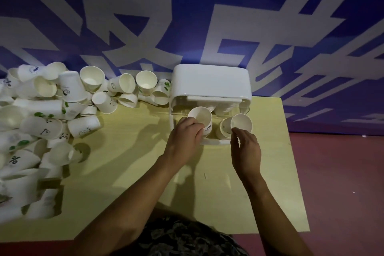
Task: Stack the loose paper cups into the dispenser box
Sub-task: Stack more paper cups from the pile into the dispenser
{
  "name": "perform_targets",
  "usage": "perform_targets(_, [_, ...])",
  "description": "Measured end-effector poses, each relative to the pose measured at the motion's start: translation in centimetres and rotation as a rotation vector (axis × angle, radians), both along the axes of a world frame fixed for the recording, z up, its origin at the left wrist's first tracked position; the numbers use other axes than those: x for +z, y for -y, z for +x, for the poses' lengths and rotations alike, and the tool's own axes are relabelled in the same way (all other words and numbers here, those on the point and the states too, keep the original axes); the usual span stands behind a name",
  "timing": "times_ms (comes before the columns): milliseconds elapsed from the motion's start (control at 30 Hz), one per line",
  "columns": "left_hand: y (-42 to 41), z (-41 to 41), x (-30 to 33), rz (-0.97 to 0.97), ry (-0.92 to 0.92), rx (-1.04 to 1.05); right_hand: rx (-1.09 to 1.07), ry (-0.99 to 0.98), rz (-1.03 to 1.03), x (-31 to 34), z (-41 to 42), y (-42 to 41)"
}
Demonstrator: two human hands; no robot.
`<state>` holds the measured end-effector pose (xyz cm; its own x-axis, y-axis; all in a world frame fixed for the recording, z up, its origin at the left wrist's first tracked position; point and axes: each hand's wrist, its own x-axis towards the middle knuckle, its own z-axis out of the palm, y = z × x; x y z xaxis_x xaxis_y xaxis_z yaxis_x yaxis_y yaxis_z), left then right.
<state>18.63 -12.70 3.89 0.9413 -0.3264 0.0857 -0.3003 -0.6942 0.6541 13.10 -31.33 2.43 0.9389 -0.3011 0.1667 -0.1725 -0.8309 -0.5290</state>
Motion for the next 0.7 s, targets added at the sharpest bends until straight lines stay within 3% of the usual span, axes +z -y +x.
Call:
perform_targets(367, [3.9,1.2,-5.5,0.409,-0.227,-0.095,0.258,-0.239,-0.174,-4.8,2.9,3.3])
perform_targets(533, [4.4,1.7,-5.9,0.353,-0.231,-0.039,0.29,-0.286,-0.247,-5.2,3.7,3.2])
perform_targets(700, [1.4,0.0,-3.8,0.179,-0.185,0.074,0.306,-0.237,-0.174,-3.7,3.2,0.8])
